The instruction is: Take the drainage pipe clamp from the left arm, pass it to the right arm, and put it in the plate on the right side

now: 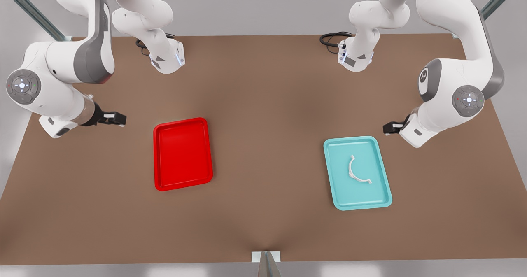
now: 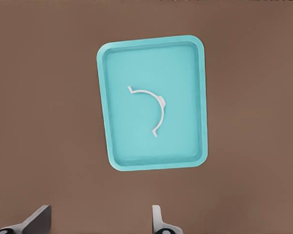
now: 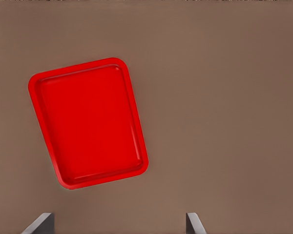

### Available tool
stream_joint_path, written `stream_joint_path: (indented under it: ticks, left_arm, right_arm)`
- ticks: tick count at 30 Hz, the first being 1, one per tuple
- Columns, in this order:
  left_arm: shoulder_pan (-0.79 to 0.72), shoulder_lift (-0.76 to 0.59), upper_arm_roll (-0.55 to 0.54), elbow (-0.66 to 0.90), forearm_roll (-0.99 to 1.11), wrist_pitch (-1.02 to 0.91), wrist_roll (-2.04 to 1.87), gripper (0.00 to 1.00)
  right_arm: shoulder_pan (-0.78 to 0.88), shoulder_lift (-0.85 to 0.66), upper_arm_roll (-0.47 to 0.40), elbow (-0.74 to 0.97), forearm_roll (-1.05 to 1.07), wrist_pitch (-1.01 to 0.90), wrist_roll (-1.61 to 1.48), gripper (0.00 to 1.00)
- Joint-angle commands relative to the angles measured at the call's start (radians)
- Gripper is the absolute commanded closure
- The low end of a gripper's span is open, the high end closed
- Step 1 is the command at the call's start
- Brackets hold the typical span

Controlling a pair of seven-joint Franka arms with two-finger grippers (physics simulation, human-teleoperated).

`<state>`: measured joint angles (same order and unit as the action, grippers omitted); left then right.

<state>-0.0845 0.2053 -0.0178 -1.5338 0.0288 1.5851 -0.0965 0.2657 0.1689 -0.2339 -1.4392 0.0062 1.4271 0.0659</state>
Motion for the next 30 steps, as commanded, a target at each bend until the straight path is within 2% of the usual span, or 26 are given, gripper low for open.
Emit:
stream_joint_path:
  ticks: [1, 3, 4, 5, 6, 8, 11, 16, 18, 30]
  left_arm:
    - [0.000, 0.000, -0.001, 0.001, 0.000, 0.036, -0.035, 0.00]
    - [-0.003, 0.005, -0.002, 0.004, 0.002, 0.033, -0.043, 0.00]
    - [0.002, 0.066, -0.013, 0.020, -0.029, 0.038, -0.068, 0.00]
    - [-0.015, 0.270, -0.019, 0.193, -0.035, 0.036, -0.254, 0.00]
    - [-0.024, 0.420, -0.019, 0.273, -0.033, 0.131, -0.534, 0.00]
    - [-0.024, 0.526, -0.021, 0.267, -0.035, 0.364, -0.948, 0.00]
    - [-0.011, 0.546, -0.021, 0.262, -0.040, 0.430, -1.436, 0.00]
    - [-0.018, 0.542, -0.022, 0.092, -0.044, 0.690, -1.606, 0.00]
    - [-0.017, 0.537, -0.022, 0.032, -0.046, 0.711, -1.609, 0.00]
    - [-0.004, 0.546, -0.027, -0.032, -0.004, 0.700, -1.493, 0.00]
  right_arm:
    - [0.001, -0.002, -0.001, 0.000, -0.005, 0.041, -0.075, 0.00]
    - [0.001, -0.002, -0.001, 0.003, -0.005, 0.049, -0.075, 0.00]
    - [0.001, -0.002, -0.001, 0.003, -0.005, 0.047, -0.074, 0.00]
    - [0.001, -0.002, -0.001, 0.003, -0.002, 0.047, -0.074, 0.00]
    - [0.001, -0.002, -0.001, 0.002, -0.002, 0.047, -0.074, 0.00]
    - [0.001, -0.002, -0.001, 0.008, 0.006, 0.049, -0.074, 0.00]
    - [0.000, 0.000, -0.001, 0.010, 0.009, 0.050, -0.072, 0.00]
    - [0.000, 0.006, -0.001, 0.011, 0.012, 0.052, -0.063, 0.00]
    - [-0.005, 0.004, -0.004, 0.013, 0.014, 0.052, -0.063, 0.00]
    - [0.015, 0.015, 0.002, 0.011, 0.009, 0.052, -0.058, 0.00]
